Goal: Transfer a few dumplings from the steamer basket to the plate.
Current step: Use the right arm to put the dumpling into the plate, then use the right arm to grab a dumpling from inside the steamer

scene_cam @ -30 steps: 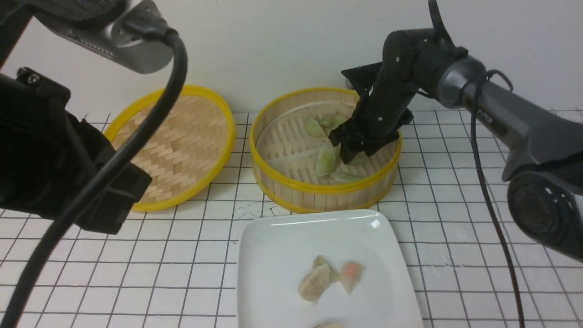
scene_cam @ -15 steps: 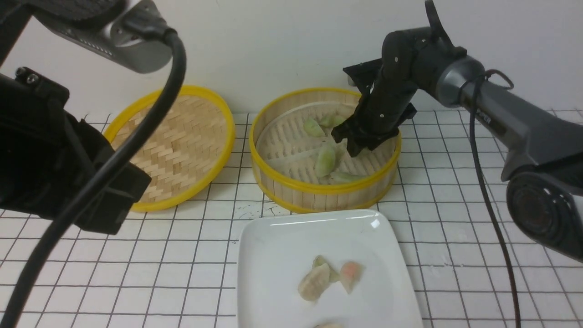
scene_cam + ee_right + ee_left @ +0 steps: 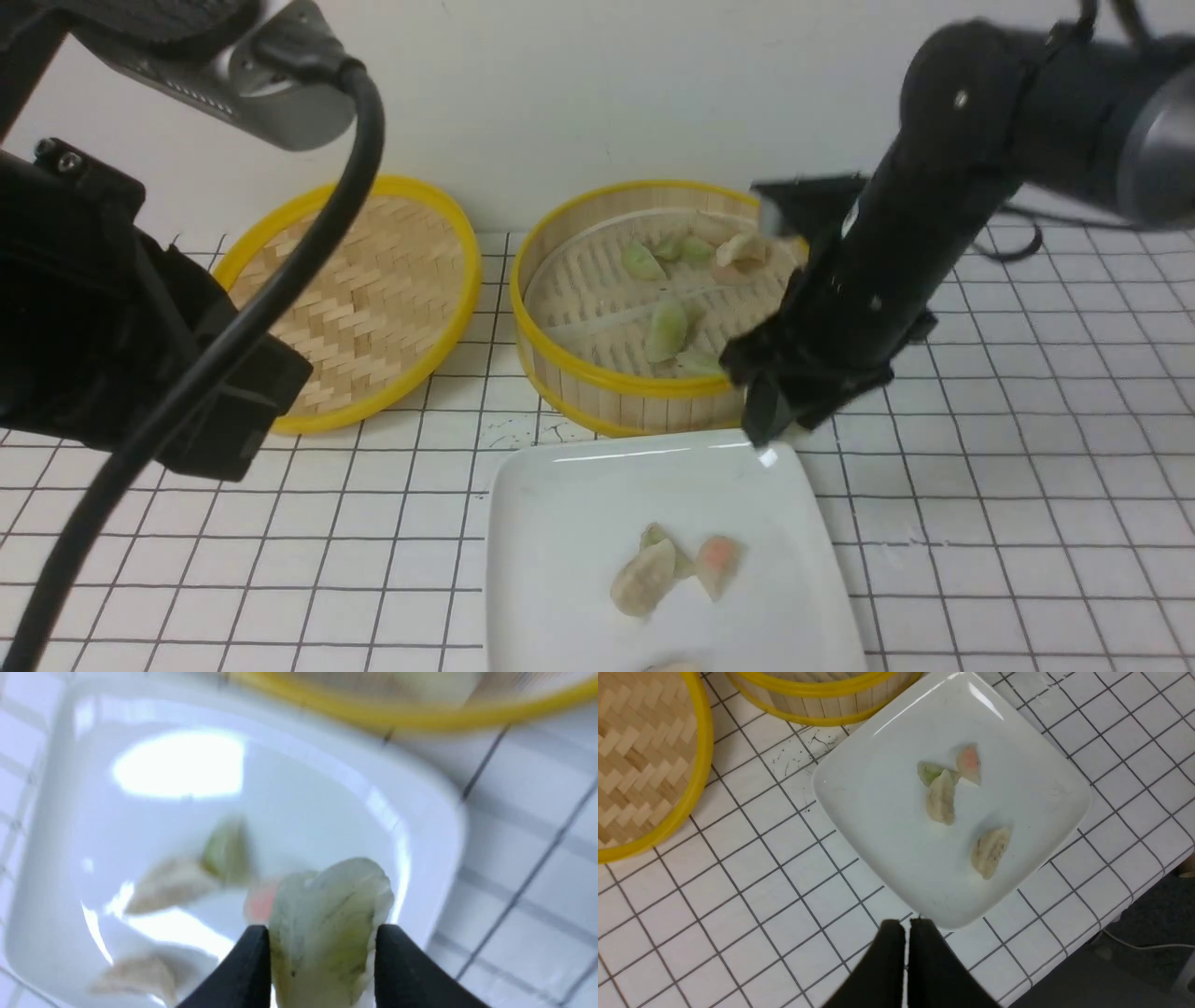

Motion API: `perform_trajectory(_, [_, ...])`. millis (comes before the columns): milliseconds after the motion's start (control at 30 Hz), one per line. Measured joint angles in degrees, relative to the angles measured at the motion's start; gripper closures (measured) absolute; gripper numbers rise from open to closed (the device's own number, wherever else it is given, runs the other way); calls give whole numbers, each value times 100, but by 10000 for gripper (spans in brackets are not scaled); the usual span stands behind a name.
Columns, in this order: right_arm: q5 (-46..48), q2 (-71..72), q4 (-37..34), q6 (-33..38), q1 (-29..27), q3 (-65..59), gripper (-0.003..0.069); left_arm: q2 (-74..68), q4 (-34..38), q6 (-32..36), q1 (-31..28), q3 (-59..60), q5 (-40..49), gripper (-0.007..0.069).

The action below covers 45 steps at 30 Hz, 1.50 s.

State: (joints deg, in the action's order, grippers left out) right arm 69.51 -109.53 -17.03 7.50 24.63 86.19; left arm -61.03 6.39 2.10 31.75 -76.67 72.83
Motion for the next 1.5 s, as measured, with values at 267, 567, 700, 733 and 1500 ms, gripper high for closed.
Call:
perform_trajectory(267, [-789, -381, 91, 86, 407, -393, 328, 0, 0, 0, 0, 0, 0, 631])
perform_trajectory(567, [-535, -421, 612, -323, 408, 928, 102, 0, 6, 0, 0, 223, 0, 631])
perform_trajectory(700, [-816, -640, 938, -485, 401, 1791, 96, 0, 6, 0, 0, 270, -5, 631])
perform_trajectory(733, [-844, -776, 971, -502, 395, 2034, 96, 0, 6, 0, 0, 277, -5, 631])
perform_trajectory(1500, [-1136, -3009, 1821, -1021, 384, 3903, 218, 0, 147, -41, 0, 287, -5, 631])
